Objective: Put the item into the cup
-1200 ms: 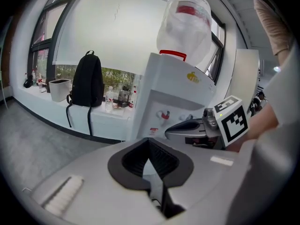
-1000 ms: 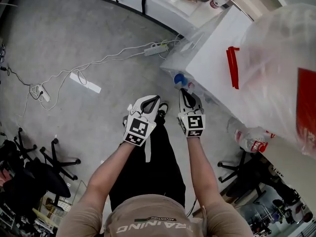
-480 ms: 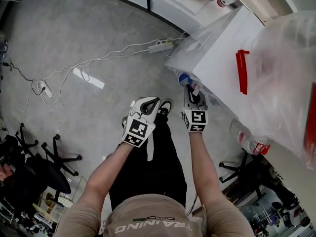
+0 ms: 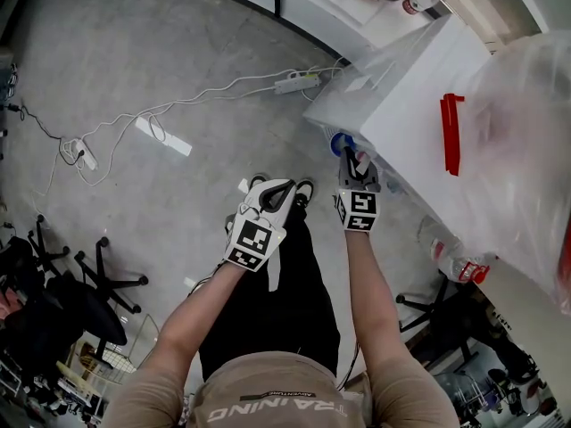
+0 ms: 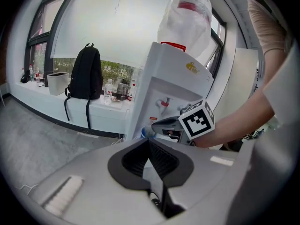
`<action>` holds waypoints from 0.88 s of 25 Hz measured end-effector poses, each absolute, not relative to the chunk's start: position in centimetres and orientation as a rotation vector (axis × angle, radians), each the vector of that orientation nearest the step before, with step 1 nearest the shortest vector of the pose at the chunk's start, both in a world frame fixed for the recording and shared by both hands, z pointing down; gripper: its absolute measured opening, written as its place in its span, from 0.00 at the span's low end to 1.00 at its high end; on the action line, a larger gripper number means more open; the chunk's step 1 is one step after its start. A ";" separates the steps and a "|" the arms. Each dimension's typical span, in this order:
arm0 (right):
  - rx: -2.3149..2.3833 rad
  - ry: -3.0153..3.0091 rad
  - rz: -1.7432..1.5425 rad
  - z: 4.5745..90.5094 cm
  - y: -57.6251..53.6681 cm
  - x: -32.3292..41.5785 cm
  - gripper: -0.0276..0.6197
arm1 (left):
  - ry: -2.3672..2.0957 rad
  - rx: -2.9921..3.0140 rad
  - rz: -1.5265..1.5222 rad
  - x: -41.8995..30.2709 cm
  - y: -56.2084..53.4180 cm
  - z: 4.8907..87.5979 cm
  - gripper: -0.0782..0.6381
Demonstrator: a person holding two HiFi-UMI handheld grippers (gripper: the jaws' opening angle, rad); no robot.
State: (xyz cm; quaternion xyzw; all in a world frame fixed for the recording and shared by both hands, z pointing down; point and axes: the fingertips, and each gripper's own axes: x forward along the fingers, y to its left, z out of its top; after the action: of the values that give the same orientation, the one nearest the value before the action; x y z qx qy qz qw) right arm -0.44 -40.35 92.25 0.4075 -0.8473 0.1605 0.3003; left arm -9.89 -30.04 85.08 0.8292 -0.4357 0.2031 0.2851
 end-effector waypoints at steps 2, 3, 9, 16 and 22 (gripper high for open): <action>1.082 -2.250 0.412 92.2 -40.6 -0.4 0.06 | -1.153 2.224 0.544 -9.6 -30.0 85.1 0.12; 1.087 -2.251 0.406 92.0 -40.7 -0.4 0.06 | -1.148 2.227 0.542 -9.5 -29.9 85.0 0.12; 1.106 -2.250 0.397 91.3 -40.0 -0.3 0.06 | -1.145 2.239 0.531 -9.4 -29.6 84.6 0.12; 1.097 -2.242 0.457 90.2 -37.9 0.0 0.06 | -1.138 2.284 0.509 -8.4 -30.5 82.4 0.12; 1.050 -2.258 0.482 86.8 -35.4 -0.9 0.06 | -1.148 2.333 0.506 -8.5 -30.9 78.8 0.12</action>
State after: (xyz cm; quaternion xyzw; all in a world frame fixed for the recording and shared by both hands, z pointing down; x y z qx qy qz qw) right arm -0.92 -35.37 86.76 0.3951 -0.8499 0.1815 0.2978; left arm -8.52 -30.91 78.79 0.8542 -0.4202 0.1851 0.2438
